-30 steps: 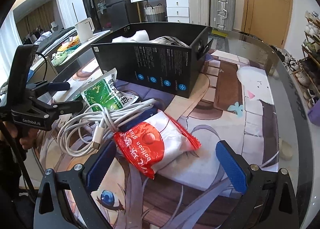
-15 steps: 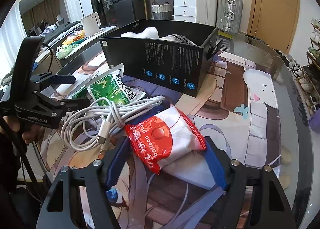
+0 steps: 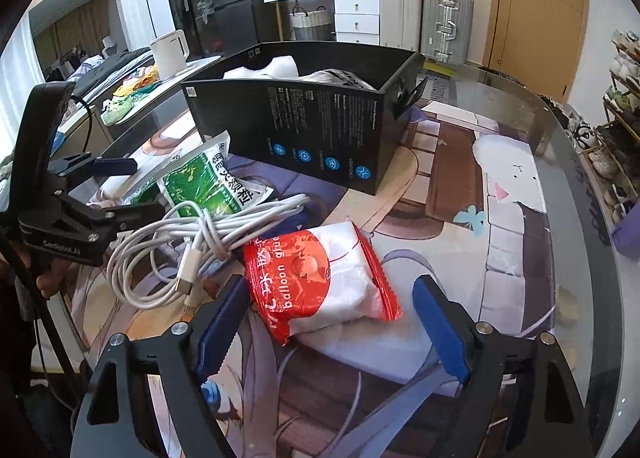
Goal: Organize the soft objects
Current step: 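Move the right tool to the red-and-white balloon bag and grasp it, then grasp the green medicine packet with the left tool while the right holds the balloon bag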
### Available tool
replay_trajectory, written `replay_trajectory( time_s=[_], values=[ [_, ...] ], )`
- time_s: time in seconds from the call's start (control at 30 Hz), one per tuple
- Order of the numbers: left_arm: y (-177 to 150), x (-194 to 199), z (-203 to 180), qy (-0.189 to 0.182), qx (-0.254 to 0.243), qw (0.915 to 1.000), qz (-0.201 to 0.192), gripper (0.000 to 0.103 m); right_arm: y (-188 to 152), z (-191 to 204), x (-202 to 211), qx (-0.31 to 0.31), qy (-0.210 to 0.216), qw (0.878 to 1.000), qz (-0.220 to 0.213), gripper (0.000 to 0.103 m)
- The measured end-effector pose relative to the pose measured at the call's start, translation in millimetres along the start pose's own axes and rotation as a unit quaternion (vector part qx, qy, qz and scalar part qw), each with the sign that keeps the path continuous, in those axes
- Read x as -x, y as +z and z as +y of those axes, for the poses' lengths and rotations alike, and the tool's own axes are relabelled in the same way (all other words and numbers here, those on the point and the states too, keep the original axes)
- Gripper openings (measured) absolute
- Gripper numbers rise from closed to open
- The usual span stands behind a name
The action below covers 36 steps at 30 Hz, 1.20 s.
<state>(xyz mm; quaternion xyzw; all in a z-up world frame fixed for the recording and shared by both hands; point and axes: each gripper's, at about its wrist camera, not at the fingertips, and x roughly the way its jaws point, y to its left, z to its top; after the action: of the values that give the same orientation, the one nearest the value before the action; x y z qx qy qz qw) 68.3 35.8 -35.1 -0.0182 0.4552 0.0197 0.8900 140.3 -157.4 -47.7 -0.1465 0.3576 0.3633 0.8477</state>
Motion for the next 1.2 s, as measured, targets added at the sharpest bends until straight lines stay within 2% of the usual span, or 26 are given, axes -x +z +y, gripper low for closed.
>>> replay_trajectory(
  time_s=[0.17,0.23,0.37,0.47,0.53,0.6,0.73,0.9,0.93,0.97,1.2],
  values=[
    [-0.1,0.2,-0.3,-0.001,0.000,1.0000,0.000,0.103,0.6,2.1,0.7,0.001,0.007,1.000,-0.006,0.084],
    [0.1,0.9,-0.4,-0.003,0.000,1.0000,-0.001,0.102,0.6,3.1,1.1,0.005,0.007,1.000,-0.007,0.076],
    [0.4,4.3,2.7,-0.016,0.009,0.9998,-0.010,0.099,0.3,5.5,2.7,0.013,0.012,1.000,-0.007,0.072],
    [0.8,6.3,4.4,-0.016,0.013,0.9996,-0.019,0.089,0.0,6.3,2.6,0.016,0.013,1.000,-0.006,0.071],
    [0.3,9.1,3.3,-0.016,0.008,0.9994,-0.028,0.071,0.0,6.3,2.6,0.017,0.012,1.000,-0.006,0.071],
    [0.5,9.5,3.9,-0.014,0.006,0.9993,-0.034,0.058,0.5,6.0,2.5,0.016,0.013,1.000,-0.007,0.071],
    [0.4,12.8,7.7,-0.031,0.015,0.9985,-0.043,0.047,0.2,6.0,2.4,0.016,0.013,1.000,-0.007,0.071],
    [-0.1,16.1,6.2,-0.033,0.012,0.9982,-0.049,0.040,0.1,6.1,2.6,0.016,0.013,1.000,-0.007,0.071],
    [0.1,17.6,6.1,-0.036,0.012,0.9979,-0.053,0.025,0.1,6.0,2.5,0.016,0.013,1.000,-0.008,0.071],
    [0.4,19.0,6.5,-0.041,0.012,0.9976,-0.054,0.020,0.3,5.9,2.3,0.017,0.013,1.000,-0.008,0.071],
    [1.3,18.2,9.7,-0.045,0.015,0.9974,-0.053,0.018,0.2,6.0,5.6,0.025,0.010,1.000,-0.010,0.067]
  ],
)
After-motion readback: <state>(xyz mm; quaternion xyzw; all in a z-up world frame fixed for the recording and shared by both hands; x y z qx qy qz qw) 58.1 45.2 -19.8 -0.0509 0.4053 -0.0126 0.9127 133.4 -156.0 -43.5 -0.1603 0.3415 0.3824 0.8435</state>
